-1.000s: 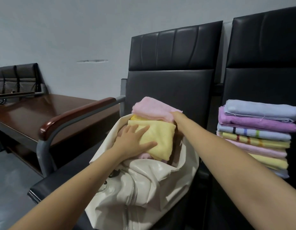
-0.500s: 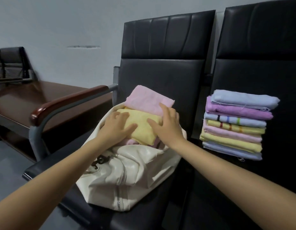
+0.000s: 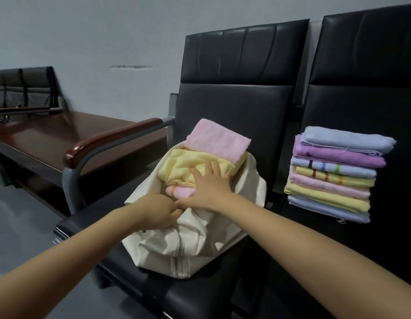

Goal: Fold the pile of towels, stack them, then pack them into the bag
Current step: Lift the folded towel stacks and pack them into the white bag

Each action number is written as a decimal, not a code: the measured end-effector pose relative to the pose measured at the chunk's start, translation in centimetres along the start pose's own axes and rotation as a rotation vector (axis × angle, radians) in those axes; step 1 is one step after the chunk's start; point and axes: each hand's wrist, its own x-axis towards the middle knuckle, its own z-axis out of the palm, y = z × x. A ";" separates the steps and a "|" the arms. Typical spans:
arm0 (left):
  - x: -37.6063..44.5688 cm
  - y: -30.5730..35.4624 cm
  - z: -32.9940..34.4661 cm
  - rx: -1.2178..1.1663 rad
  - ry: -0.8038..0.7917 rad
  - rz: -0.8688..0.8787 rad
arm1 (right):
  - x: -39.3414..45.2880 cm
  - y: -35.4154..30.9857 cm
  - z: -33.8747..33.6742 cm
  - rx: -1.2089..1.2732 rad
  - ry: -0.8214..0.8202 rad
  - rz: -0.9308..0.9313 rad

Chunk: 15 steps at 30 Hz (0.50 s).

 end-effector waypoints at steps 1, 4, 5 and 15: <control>-0.3 -0.3 0.3 -0.006 -0.008 -0.001 | 0.4 -0.2 0.3 -0.037 0.009 0.012; -0.7 -0.9 1.3 -0.012 0.012 -0.002 | 1.5 0.6 0.8 -0.143 0.047 0.002; -0.7 -1.0 1.6 -0.002 0.021 0.007 | 1.8 1.2 0.9 -0.141 0.051 0.003; -1.1 -2.1 2.8 -0.075 0.188 0.050 | 1.4 1.4 -0.5 -0.276 0.124 -0.105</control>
